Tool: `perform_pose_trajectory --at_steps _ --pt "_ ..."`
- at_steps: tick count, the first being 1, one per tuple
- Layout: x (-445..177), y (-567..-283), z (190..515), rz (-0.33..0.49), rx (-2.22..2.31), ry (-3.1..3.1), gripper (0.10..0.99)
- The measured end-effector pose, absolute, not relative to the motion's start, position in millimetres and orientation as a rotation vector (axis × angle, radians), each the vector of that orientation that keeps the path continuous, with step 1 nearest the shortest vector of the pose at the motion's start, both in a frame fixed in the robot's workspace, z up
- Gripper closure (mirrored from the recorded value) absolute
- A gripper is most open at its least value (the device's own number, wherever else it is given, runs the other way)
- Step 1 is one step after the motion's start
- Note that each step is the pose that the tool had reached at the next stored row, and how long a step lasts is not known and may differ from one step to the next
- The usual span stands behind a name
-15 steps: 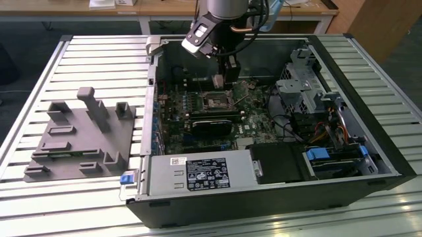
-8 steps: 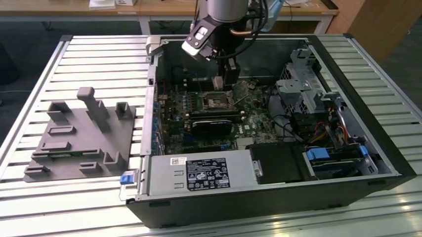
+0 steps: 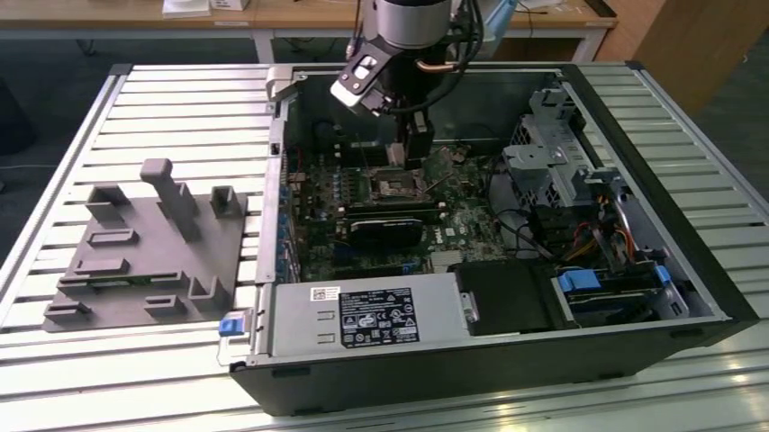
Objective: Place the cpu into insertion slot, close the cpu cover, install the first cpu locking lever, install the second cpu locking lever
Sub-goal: 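Place the cpu into insertion slot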
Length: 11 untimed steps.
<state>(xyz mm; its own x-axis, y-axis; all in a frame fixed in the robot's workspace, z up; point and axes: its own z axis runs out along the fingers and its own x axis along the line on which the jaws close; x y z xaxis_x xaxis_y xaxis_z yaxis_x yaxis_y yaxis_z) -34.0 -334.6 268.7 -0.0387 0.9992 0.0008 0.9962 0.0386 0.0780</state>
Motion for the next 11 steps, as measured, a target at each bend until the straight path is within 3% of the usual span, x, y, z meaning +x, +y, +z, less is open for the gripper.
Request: perform_pose_trajectory --at_steps 11 --pt "-36 -331 249 0.088 2.131 2.234 0.545"
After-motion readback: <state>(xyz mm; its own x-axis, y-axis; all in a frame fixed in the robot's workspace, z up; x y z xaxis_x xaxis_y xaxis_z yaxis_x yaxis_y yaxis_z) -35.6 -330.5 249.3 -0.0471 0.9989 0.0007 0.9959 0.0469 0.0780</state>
